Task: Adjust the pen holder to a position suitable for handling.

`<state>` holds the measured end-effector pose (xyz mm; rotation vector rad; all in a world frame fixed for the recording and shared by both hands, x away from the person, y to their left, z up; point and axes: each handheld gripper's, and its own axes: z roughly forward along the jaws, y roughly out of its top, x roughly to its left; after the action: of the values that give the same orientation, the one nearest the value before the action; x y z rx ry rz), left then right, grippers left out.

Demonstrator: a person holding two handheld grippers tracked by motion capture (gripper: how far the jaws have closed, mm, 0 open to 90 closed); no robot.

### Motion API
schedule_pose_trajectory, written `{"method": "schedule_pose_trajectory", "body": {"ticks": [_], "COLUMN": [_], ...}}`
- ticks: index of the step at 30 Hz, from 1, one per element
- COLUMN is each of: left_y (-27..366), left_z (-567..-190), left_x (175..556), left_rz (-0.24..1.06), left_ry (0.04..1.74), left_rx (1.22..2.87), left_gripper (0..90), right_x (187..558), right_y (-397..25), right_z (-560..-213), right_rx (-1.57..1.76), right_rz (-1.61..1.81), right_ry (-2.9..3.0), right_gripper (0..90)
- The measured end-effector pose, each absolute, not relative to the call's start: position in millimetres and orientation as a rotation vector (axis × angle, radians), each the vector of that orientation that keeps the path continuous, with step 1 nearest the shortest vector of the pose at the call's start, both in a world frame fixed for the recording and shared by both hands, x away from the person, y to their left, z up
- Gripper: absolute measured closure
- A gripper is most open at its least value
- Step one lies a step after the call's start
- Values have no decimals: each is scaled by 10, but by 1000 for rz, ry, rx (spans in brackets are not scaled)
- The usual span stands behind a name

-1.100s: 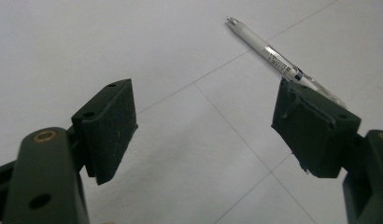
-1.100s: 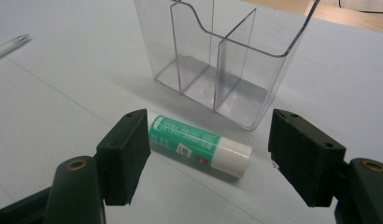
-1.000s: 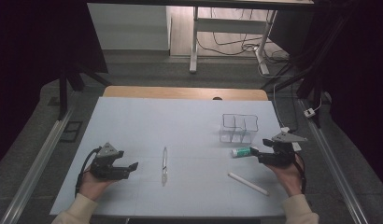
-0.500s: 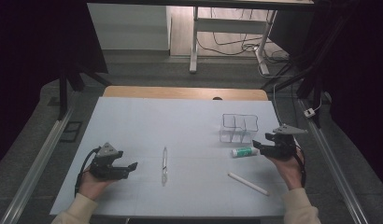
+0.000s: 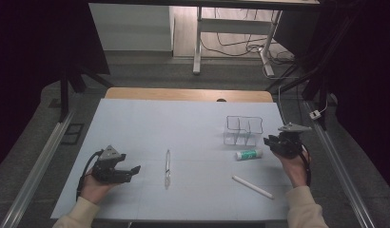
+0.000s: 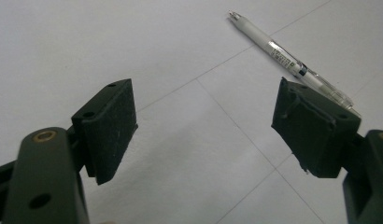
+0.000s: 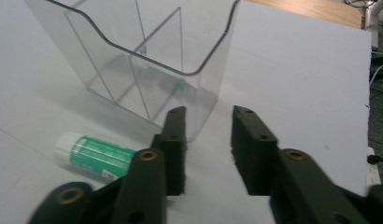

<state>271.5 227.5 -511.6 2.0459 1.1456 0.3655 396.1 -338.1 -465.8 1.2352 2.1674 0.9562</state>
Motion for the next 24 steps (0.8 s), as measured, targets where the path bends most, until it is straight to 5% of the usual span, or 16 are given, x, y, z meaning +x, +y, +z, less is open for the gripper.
{"method": "schedule_pose_trajectory", "body": {"ticks": [5, 24], "left_y": [2262, 2259], "left_z": [-5118, -5123], "left_x": [2713, 2711], "left_rz": [366, 369], "left_ry": [1141, 1147], "left_rx": [2048, 2057], "left_gripper": [221, 220], "right_x": [4029, 4329], "right_y": [-3419, -3402], "right_z": [-4680, -4833], "right_rx": [1257, 1275], "right_rz": [950, 894], "right_ry": [2164, 2218], "right_gripper": [893, 893]}}
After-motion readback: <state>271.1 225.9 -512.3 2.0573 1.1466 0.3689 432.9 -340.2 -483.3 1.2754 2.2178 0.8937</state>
